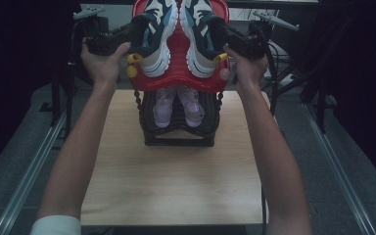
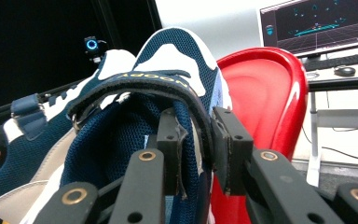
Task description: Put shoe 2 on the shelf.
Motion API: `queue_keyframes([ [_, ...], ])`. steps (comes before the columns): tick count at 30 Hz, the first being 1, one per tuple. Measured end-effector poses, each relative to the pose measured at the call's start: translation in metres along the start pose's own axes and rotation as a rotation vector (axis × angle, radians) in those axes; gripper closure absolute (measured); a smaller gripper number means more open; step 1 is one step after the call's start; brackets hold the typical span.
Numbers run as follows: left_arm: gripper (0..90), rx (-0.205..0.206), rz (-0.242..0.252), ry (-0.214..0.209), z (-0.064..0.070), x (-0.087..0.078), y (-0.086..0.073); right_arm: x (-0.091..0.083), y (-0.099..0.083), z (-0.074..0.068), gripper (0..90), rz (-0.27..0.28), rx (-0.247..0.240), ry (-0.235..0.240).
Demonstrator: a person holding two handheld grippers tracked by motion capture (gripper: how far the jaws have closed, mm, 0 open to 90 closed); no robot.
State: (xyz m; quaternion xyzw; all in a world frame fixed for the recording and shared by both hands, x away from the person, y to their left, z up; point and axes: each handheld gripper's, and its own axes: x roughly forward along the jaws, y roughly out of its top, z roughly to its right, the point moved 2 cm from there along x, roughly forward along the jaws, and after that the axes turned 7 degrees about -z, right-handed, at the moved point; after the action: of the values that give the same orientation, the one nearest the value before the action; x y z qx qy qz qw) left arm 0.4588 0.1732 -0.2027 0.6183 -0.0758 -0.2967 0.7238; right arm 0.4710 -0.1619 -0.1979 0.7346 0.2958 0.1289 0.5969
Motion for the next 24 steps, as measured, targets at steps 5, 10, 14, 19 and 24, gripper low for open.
queue_keyframes([
  [5, 73.7, 0.001, -0.006, -0.004, 0.003, 0.005, -0.003, 0.004, -0.001, -0.006, 71.7, -0.006, -0.021, -0.005],
  [10, 70.2, 0.002, -0.001, -0.018, 0.008, 0.009, -0.005, 0.006, -0.002, -0.008, 69.3, -0.008, -0.026, -0.001],
  [14, 65.1, -0.003, 0.004, -0.036, 0.01, 0.012, -0.006, 0.01, -0.004, -0.009, 65.7, -0.036, -0.03, 0.023],
  [19, 54.7, -0.021, -0.007, -0.076, 0.007, 0.014, -0.006, 0.014, -0.004, -0.009, 61.5, -0.044, -0.039, 0.039],
  [24, 46.8, -0.036, -0.006, -0.096, 0.006, 0.014, -0.006, 0.016, -0.004, -0.005, 51.1, -0.086, -0.023, 0.083],
])
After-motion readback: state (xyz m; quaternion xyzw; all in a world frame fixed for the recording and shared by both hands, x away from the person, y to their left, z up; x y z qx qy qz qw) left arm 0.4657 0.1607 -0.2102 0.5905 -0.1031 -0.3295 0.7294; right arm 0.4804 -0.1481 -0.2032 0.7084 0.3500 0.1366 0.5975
